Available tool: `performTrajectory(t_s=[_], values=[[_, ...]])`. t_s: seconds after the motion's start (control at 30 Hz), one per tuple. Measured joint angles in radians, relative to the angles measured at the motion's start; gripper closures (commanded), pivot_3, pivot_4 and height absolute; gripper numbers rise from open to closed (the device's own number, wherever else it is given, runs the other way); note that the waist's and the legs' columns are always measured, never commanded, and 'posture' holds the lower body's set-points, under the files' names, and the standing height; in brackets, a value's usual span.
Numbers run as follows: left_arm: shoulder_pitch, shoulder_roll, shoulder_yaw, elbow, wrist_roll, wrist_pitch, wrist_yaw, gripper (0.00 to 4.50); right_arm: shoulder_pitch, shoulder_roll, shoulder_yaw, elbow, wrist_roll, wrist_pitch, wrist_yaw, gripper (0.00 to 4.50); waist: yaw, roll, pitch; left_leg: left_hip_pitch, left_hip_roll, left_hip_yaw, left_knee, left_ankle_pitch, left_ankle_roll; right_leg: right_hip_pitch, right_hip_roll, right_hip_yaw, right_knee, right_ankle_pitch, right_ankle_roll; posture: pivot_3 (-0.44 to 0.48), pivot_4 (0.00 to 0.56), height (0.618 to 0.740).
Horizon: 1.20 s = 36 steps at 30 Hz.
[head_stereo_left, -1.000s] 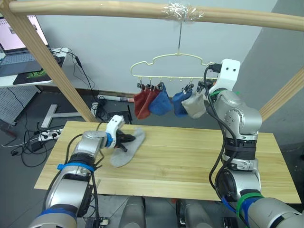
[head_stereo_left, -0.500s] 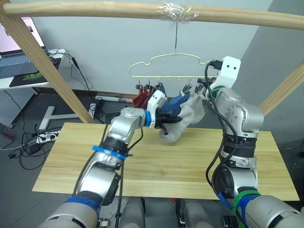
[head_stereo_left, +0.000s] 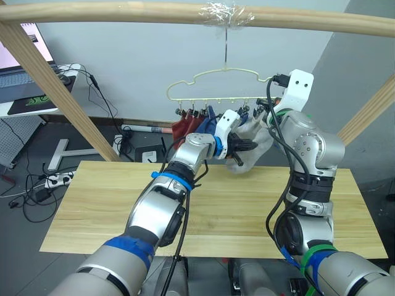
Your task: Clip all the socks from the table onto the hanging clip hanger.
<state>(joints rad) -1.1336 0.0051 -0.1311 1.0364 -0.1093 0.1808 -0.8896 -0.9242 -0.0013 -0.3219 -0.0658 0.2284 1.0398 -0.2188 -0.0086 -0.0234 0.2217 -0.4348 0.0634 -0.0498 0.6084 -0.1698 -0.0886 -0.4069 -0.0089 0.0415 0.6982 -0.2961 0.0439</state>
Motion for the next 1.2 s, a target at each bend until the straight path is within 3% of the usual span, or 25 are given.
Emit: performTrajectory(t_s=[0.4,1.2], values=[[-0.048,-0.009,0.057,0.055,0.0,-0.034,0.013,4.46,0.0,0.007,-0.002,-0.011,0.0,0.018,0.0,4.45,-0.001,0.0,0.0,0.0,0.0,0.0,0.0,0.0,0.0,0.0,0.0,0.0,0.0,0.0,0.0,0.051,0.148,0.74],[-0.05,-0.033,0.055,0.073,0.031,-0.024,-0.015,4.46,0.0,0.013,-0.009,-0.02,0.002,0.027,-0.003,4.45,-0.002,0.0,0.0,0.0,0.0,0.0,0.0,0.0,0.0,0.0,0.0,0.0,0.0,0.0,0.0,0.045,0.157,0.74]])
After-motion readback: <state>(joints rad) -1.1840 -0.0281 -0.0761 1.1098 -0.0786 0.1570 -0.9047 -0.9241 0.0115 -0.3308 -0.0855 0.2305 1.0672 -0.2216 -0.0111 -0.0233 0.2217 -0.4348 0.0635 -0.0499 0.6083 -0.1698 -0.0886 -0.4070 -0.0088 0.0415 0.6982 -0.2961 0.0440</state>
